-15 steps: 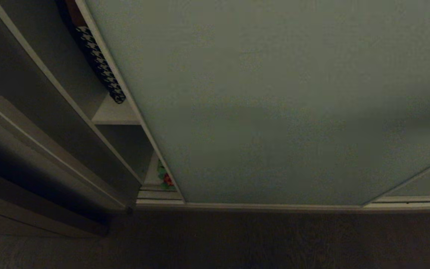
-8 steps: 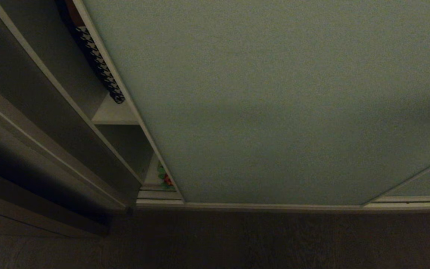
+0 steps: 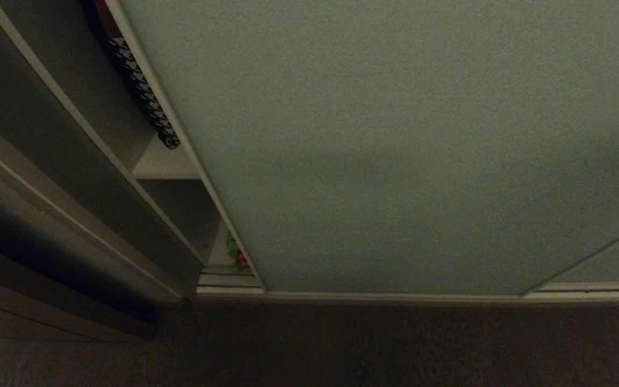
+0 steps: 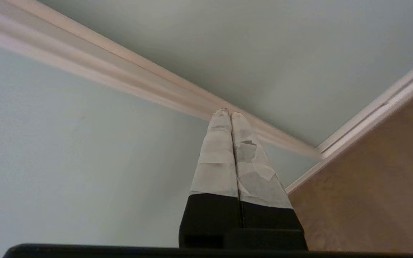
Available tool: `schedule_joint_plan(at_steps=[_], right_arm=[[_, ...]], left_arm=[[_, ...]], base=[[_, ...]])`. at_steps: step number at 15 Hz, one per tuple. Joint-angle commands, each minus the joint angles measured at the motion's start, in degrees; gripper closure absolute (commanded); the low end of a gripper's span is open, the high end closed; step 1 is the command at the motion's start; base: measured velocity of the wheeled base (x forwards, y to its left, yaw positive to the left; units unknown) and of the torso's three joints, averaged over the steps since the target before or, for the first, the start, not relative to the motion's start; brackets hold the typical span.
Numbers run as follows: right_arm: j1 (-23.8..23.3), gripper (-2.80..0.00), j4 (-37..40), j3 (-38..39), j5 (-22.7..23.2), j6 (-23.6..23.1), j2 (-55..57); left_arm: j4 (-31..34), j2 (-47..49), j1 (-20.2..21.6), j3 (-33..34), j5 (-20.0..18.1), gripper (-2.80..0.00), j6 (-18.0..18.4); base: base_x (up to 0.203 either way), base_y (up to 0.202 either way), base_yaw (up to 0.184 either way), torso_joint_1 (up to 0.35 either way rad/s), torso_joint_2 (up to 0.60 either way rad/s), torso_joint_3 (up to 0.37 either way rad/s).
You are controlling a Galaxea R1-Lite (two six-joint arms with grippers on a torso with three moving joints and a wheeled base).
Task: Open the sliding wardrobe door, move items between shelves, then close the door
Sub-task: Close the door
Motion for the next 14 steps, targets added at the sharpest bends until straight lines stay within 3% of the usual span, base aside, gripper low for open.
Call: schedule_joint_plan(at_steps=[1,3,8,14], right_arm=[[2.1,0.0,0.2,-2.2,0.2,0.3,3.2],[4.2,0.0,0.1,-4.7,-0.3,1.1,5.0],[9.7,0.0,-0.1,-7.8,-7.5,1.9,7.9],[12.8,0.0,-3.5,-8.3,-9.6,4.3,9.2]], left_arm=[[0.0,0.1,0.0,0.0,0.0,0.0,0.0],[0.0,0.1,0.0,0.0,0.0,0.0,0.0],[0.0,0.1,0.0,0.0,0.0,0.0,0.0],[0.0,0.1,0.0,0.0,0.0,0.0,0.0]], base=[[0.0,0.0,0.0,0.0,0.0,0.0],[0.0,0.0,0.0,0.0,0.0,0.0],[0.0,0.0,0.0,0.0,0.0,0.0],[0.0,0.0,0.0,0.0,0.0,0.0]])
